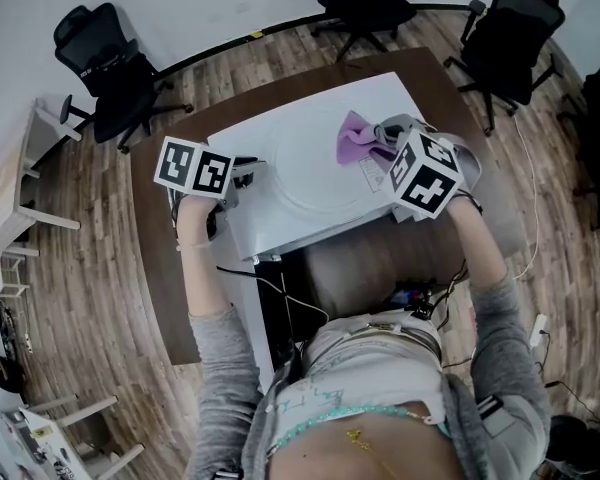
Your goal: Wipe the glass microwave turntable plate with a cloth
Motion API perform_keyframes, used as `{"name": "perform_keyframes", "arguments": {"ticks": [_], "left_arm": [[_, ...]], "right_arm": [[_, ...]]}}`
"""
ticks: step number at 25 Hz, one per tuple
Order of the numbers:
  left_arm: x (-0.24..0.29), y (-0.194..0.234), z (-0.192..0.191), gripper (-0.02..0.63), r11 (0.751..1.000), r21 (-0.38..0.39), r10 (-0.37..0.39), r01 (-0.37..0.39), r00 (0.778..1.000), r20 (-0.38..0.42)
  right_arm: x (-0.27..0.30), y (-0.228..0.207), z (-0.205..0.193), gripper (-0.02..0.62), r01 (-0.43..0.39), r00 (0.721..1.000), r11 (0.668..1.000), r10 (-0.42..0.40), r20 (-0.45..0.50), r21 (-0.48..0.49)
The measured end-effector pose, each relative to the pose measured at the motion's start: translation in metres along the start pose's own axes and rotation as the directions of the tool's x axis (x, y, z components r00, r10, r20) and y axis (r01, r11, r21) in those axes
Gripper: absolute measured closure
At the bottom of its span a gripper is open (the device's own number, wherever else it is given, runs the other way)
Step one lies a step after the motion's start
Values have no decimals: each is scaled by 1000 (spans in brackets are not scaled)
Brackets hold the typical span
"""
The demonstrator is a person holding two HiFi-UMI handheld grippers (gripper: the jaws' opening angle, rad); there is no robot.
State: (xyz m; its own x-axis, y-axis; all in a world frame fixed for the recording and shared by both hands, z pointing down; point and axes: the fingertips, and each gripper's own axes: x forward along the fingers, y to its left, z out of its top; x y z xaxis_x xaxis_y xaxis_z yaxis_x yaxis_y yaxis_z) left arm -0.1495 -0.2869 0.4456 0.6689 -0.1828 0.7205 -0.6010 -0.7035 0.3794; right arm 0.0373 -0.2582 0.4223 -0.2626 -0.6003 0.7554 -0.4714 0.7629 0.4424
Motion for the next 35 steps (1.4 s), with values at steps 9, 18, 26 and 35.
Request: {"name": "perform_keyframes", "arguments": {"ticks": [9,18,26,35], "left_arm": [[-1,-2,2,508,1000,-2,2,-2,1000,2],[-1,-2,2,509,1000,-5,5,-5,1000,4],[-1,-3,3,509,1000,-4,3,-3,1000,6],[1,-2,-1,509,1000,-2,4,-4,1000,7]], "right_arm": [[-21,32,-1,483,-52,999,998,52,-5,-37],[-29,59,12,483,-110,994,989,110,-7,-99],[-29,85,34,483,-172,984,970,176,7,-174],[-15,113,72,483,-221,970,940,241,45,-259]]}}
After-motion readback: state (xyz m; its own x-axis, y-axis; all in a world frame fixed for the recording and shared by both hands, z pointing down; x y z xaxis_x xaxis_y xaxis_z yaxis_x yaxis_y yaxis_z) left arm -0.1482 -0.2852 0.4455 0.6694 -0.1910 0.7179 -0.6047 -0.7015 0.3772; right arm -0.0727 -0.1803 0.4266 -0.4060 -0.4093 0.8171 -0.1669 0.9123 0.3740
